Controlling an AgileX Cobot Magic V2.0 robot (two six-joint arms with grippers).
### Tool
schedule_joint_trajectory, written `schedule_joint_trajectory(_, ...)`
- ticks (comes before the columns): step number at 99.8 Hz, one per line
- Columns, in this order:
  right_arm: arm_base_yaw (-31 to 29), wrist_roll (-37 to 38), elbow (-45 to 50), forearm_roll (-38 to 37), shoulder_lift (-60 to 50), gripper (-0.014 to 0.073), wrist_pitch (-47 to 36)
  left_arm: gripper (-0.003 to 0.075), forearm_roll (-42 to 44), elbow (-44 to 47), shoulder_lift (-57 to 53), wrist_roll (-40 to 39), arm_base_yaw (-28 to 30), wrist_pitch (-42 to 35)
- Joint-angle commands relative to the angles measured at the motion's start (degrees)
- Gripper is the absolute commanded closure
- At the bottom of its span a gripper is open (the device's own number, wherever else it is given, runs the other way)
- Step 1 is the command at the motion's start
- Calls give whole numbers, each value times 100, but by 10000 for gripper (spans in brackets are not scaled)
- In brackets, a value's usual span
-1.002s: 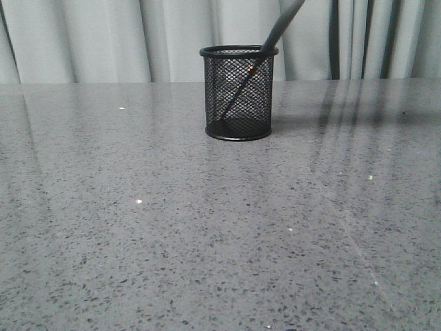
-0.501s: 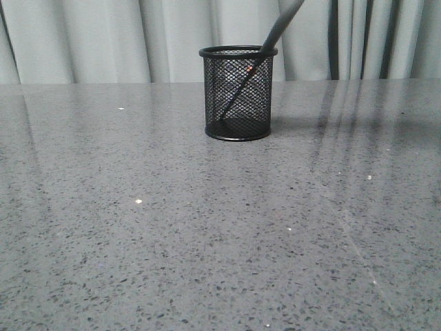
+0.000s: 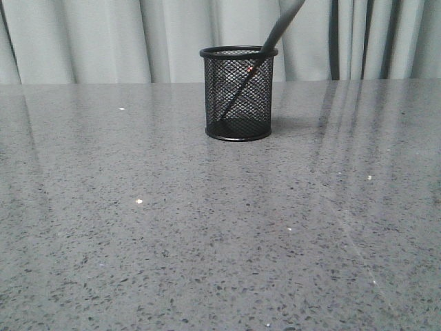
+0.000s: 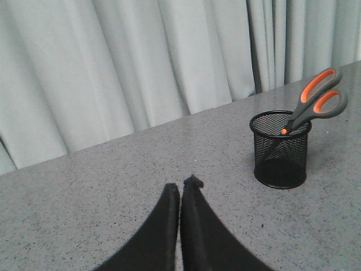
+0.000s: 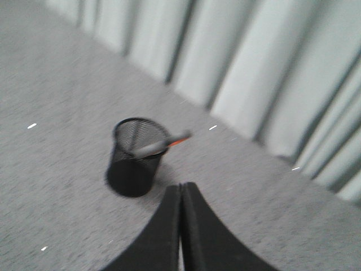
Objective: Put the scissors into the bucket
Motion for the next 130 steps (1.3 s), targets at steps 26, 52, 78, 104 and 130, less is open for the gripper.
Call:
schedule_joint_trajectory(26,-26,-56,2409,617,-2162,667,-2099,740,-237,791,-482,-63,-37,-970)
schedule_joint_trajectory(52,-26,-56,2508,617,-2142,667,-2083,740,-259,1130,-574,-63,-37,-942)
schedule_joint_trajectory(78,-26,-56,2519,617,-2142,667,-2067,740,-259,1225,-574,-63,-37,-649)
schedule_joint_trajectory(104,-26,-56,2519,617,-2142,667,-2067,740,-259,1225,-574,-63,-37,-665)
schedule_joint_trajectory(130,-26,-56,2519,617,-2142,667,-2067,740,-259,1299,-574,-63,-37,-676)
